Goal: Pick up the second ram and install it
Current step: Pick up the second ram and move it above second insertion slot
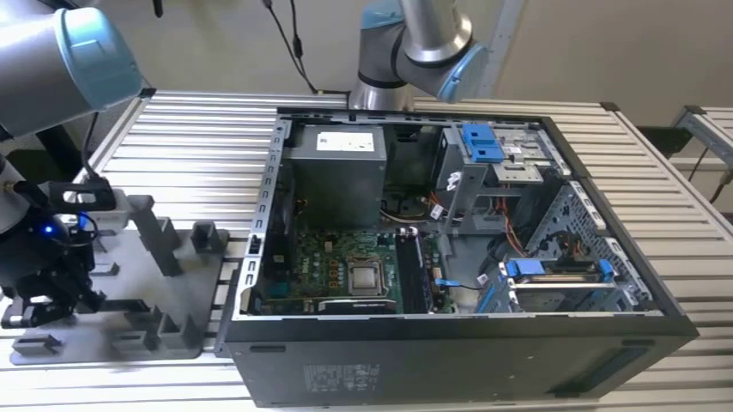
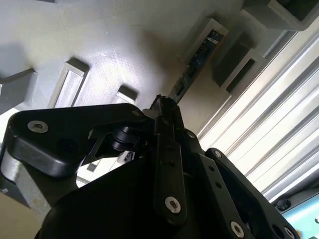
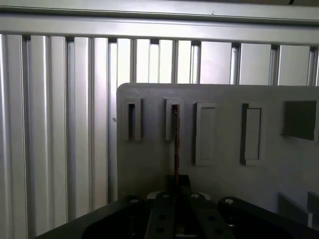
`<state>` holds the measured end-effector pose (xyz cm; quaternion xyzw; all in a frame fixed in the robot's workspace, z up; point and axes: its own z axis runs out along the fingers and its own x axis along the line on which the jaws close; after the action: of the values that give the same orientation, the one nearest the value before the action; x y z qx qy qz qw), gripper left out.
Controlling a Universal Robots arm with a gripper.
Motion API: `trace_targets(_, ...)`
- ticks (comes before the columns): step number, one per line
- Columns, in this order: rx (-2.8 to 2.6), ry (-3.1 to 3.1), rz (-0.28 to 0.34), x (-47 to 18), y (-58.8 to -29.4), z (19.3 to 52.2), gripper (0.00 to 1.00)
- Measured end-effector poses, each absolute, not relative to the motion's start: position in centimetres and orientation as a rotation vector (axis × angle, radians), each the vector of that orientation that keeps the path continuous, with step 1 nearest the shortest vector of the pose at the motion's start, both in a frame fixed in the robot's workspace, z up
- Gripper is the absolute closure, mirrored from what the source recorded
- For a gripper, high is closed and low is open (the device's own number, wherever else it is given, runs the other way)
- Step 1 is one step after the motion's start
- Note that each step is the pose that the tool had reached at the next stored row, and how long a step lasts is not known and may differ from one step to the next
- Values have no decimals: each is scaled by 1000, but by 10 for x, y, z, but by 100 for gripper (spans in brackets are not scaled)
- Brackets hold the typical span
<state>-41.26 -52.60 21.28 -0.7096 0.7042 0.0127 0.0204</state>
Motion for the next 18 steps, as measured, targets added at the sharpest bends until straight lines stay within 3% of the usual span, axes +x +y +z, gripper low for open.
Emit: trace_targets(18,-2199,2185,40,-413,-526,236,86)
